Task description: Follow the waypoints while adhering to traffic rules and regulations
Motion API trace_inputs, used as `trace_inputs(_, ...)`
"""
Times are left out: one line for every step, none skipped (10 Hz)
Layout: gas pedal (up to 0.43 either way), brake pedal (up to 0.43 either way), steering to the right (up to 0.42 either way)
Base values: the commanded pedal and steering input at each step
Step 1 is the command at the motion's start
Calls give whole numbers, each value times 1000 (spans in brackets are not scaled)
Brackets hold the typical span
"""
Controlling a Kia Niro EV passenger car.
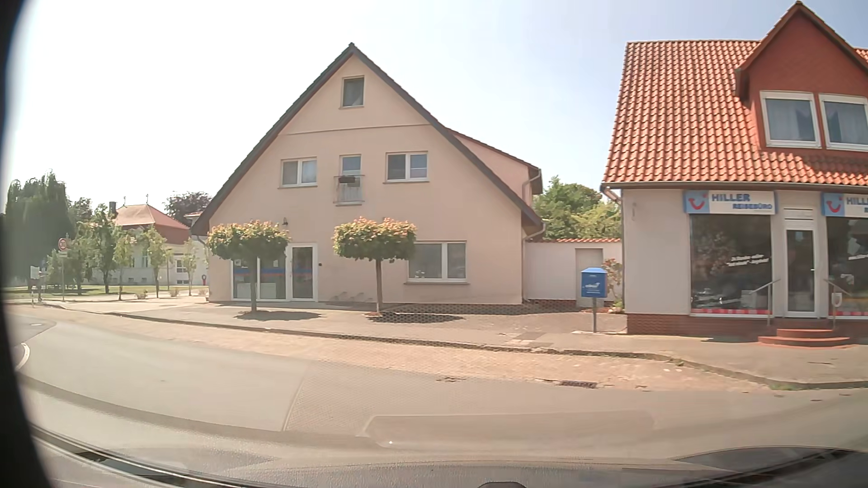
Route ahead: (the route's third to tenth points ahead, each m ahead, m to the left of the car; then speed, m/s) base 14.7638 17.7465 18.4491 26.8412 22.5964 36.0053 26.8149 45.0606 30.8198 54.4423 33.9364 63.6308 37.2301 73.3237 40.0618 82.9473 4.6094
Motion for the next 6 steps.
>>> trace_inputs(339,0,-401)
trace_inputs(339,0,-395)
trace_inputs(319,0,-393)
trace_inputs(311,0,-393)
trace_inputs(280,0,-393)
trace_inputs(268,0,-390)
